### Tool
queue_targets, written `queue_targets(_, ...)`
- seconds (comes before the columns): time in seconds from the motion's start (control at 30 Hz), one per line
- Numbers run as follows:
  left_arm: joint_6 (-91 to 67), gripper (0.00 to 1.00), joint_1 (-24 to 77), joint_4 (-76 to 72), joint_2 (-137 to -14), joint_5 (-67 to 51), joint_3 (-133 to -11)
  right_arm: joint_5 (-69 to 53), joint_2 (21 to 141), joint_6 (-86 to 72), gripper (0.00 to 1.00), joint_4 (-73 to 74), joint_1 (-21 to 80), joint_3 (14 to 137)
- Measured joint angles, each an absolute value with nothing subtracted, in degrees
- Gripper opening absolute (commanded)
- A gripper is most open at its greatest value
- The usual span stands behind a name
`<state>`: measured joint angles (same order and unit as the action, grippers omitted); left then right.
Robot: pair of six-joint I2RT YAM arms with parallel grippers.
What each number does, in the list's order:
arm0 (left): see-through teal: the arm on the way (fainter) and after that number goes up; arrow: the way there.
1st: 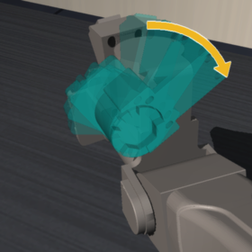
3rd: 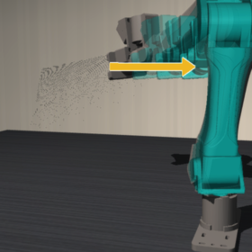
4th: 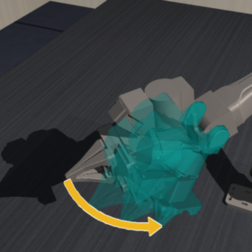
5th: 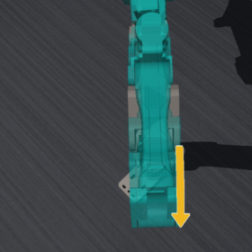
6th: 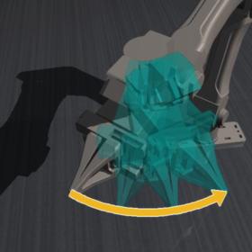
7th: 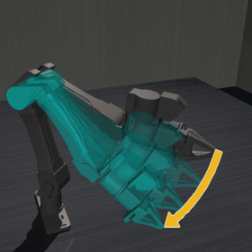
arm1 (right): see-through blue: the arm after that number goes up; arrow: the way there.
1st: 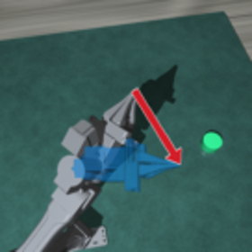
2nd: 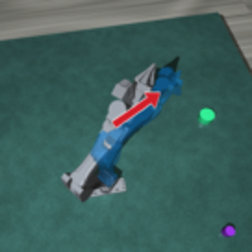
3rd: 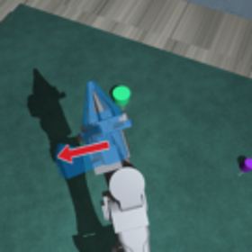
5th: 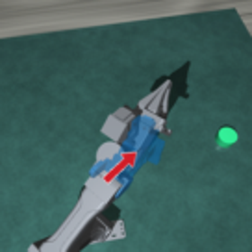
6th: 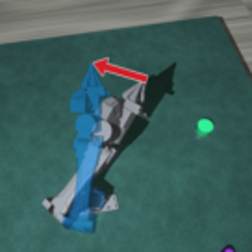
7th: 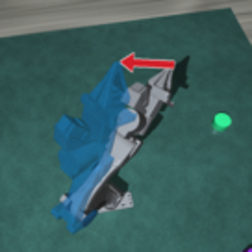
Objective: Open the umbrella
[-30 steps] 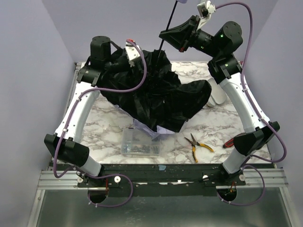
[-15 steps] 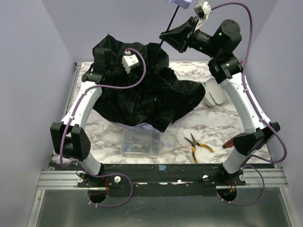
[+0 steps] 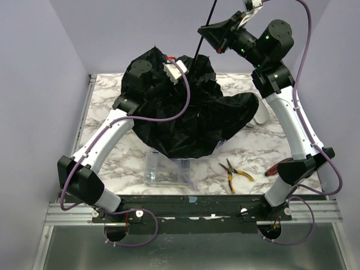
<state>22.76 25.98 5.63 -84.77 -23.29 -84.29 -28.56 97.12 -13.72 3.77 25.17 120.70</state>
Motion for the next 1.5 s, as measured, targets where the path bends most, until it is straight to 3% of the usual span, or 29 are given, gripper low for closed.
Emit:
queue_targets(0.27,16.47,0.51,26.79,2.76,-89.34,-20.88,-85.67,-25.34,97.12,-13.93,0.01,4.12,25.23,120.55)
queue_targets(0.47,12.93,0.5,26.76,2.94,-92.53,-21.71,-88.53,-25.02,97.12,-13.87,0.01,3.88,25.23,119.85)
queue_targets(0.7,9.98,0.35,26.76,3.86,-93.56,-23.42,-93.76,-25.04,97.12,-13.89,0.01,3.81,25.23,118.26)
queue_targets(0.9,10.17,0.29,26.96,6.74,-95.24,-23.73,-98.67,-24.99,97.06,-13.47,0.01,3.2,25.23,118.21)
queue_targets(1.27,12.95,0.31,24.6,9.13,-98.0,-22.7,-96.84,-23.64,97.76,-10.31,0.01,5.78,25.45,118.98)
queue_targets(1.5,13.23,0.4,21.63,10.55,-100.57,-22.26,-97.84,-22.92,98.08,-9.8,0.01,5.1,25.56,120.29)
